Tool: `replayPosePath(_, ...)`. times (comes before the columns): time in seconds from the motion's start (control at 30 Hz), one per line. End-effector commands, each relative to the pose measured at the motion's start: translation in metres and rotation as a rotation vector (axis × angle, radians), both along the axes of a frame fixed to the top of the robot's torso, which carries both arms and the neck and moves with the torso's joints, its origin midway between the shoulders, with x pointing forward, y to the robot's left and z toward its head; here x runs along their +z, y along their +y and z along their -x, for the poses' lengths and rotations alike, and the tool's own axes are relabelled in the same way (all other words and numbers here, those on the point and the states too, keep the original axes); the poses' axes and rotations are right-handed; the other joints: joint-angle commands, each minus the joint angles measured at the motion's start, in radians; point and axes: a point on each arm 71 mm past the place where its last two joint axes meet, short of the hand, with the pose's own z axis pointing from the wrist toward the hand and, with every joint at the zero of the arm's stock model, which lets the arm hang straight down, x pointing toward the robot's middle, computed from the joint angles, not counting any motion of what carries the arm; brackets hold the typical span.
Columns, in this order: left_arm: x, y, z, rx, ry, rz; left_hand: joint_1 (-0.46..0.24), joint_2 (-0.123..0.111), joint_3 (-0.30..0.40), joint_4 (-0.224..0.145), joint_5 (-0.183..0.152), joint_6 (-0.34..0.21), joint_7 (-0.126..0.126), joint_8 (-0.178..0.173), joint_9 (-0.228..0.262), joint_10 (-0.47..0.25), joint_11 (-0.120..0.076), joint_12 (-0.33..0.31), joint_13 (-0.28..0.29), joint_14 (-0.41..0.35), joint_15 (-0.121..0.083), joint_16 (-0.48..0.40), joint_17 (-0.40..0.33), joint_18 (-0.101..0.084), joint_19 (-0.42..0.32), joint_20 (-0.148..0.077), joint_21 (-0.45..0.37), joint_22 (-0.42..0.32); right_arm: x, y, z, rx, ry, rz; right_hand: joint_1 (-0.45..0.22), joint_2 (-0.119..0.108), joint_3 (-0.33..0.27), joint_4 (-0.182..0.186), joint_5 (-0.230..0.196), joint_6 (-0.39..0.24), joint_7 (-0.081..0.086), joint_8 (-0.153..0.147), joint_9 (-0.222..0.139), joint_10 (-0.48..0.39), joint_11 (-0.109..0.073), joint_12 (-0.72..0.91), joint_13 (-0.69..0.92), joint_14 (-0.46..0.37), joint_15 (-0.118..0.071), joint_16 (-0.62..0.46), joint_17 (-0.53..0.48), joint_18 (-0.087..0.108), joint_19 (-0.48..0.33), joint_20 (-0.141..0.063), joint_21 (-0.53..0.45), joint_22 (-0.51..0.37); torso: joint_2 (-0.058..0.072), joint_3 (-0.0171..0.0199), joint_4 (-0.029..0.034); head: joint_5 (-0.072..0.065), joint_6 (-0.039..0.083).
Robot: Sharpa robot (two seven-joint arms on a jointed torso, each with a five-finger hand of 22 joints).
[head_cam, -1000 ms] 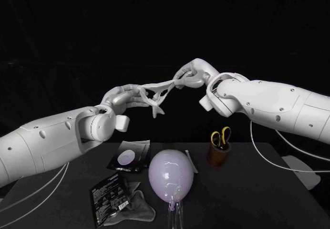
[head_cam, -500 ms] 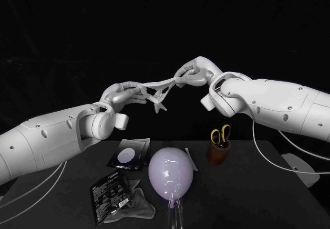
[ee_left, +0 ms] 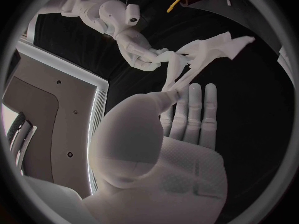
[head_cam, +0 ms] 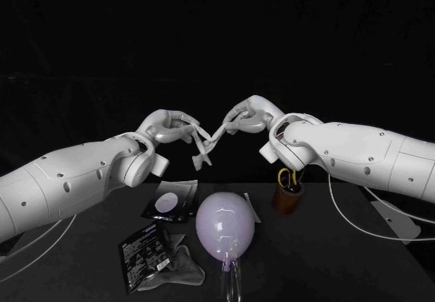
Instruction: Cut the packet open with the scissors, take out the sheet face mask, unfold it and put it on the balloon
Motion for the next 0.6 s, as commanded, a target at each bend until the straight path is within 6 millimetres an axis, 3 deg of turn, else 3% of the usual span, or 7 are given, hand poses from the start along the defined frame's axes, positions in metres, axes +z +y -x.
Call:
replayPosePath(0.03,-0.003,-0.001,0.002,0.005,-0.023,-0.085,0.002,0.010,-0.001,0.001,0.000,0.064,0.054,-0.016,-0.001,-0.015,0.001,0.018,0.012,-0.008,-0.001,0.025,0.006,0.023,-0.005,-0.002,0.024,0.017,-0.006,0.002,0.002,0.006,-0.028,0.030,0.009,0.000,0.002,0.004,0.004,0.006,-0.003,0.005,0.012,0.003,-0.006,-0.004,0.001,0.006,0.005,-0.005,0.002,0.021,-0.006,0.000,0.006,0.003,0.004,-0.0017,-0.0087,0.009,-0.006)
replayPosePath(0.17,-0.006,-0.003,0.004,-0.009,-0.003,-0.064,0.000,0.013,0.002,0.001,0.000,0.067,0.057,-0.029,0.002,-0.024,0.000,0.029,0.019,-0.005,-0.004,0.044,0.008,0.029,-0.006,-0.002,0.046,0.033,-0.008,-0.008,0.001,-0.035,-0.055,-0.020,0.012,0.000,0.003,0.002,0.004,0.007,-0.004,0.005,0.013,0.005,-0.007,-0.004,0.002,0.008,0.003,-0.007,0.003,0.021,-0.003,-0.001,0.010,0.007,0.002,-0.0009,0.0010,0.002,-0.001)
replayPosePath(0.27,-0.006,-0.001,0.005,-0.003,0.003,-0.025,-0.003,0.012,0.014,0.010,0.001,0.066,0.063,-0.037,0.007,-0.050,0.009,0.016,0.014,-0.033,0.005,0.024,-0.009,0.027,-0.032,0.003,0.040,0.034,-0.009,-0.009,0.001,-0.032,-0.048,-0.042,0.012,0.000,0.002,0.002,0.004,0.007,-0.004,0.005,0.013,0.005,-0.007,-0.005,0.002,0.008,0.004,-0.007,0.003,0.021,-0.003,-0.001,0.010,0.008,0.001,0.0003,-0.0029,0.008,0.003)
replayPosePath(0.33,-0.006,0.001,0.004,0.007,0.008,0.014,-0.005,0.012,0.022,0.015,0.000,0.065,0.065,-0.039,0.009,-0.063,0.013,0.008,0.010,-0.055,0.012,0.004,-0.021,0.021,-0.053,0.009,0.026,0.027,-0.010,-0.009,0.002,-0.025,-0.044,-0.055,0.011,0.000,0.002,0.003,0.004,0.007,-0.004,0.005,0.013,0.004,-0.006,-0.005,0.002,0.008,0.004,-0.008,0.003,0.021,-0.003,-0.001,0.010,0.008,0.002,0.0001,-0.0049,0.009,-0.001)
replayPosePath(0.4,-0.006,0.003,0.002,0.018,0.021,0.070,-0.007,0.011,0.039,0.024,0.002,0.060,0.074,-0.041,0.017,-0.085,0.024,-0.009,0.002,-0.096,0.029,-0.046,-0.053,0.010,-0.099,0.024,-0.018,0.005,-0.009,-0.009,0.004,-0.018,-0.042,-0.079,0.011,0.001,0.002,0.003,0.004,0.007,-0.004,0.005,0.013,0.004,-0.006,-0.006,0.001,0.007,0.004,-0.008,0.003,0.021,-0.003,-0.001,0.010,0.009,0.002,0.0010,-0.0043,0.009,-0.005)
replayPosePath(0.47,-0.007,0.005,0.002,0.025,0.032,0.106,-0.006,0.008,0.054,0.029,0.002,0.047,0.089,-0.040,0.032,-0.122,0.043,-0.041,-0.016,-0.126,0.050,-0.113,-0.100,0.023,-0.092,0.031,-0.048,-0.019,-0.007,-0.009,0.004,-0.017,-0.043,-0.096,0.011,0.001,0.002,0.003,0.004,0.006,-0.004,0.005,0.013,0.004,-0.006,-0.006,0.001,0.007,0.004,-0.009,0.003,0.021,-0.003,-0.001,0.011,0.009,0.002,0.0015,-0.0041,0.009,-0.004)
replayPosePath(0.6,-0.013,0.008,0.000,0.035,0.062,0.192,-0.004,0.008,0.083,0.043,-0.001,0.026,0.111,-0.025,0.061,-0.170,0.069,-0.099,-0.053,-0.160,0.081,-0.237,-0.180,0.020,-0.134,0.072,-0.167,-0.097,0.002,-0.014,0.002,-0.030,-0.055,-0.126,0.012,0.002,0.003,0.003,0.004,0.006,-0.004,0.004,0.013,0.003,-0.006,-0.006,0.001,0.007,0.005,-0.010,0.003,0.021,-0.004,-0.001,0.011,0.009,0.000,0.0010,-0.0046,0.008,-0.003)
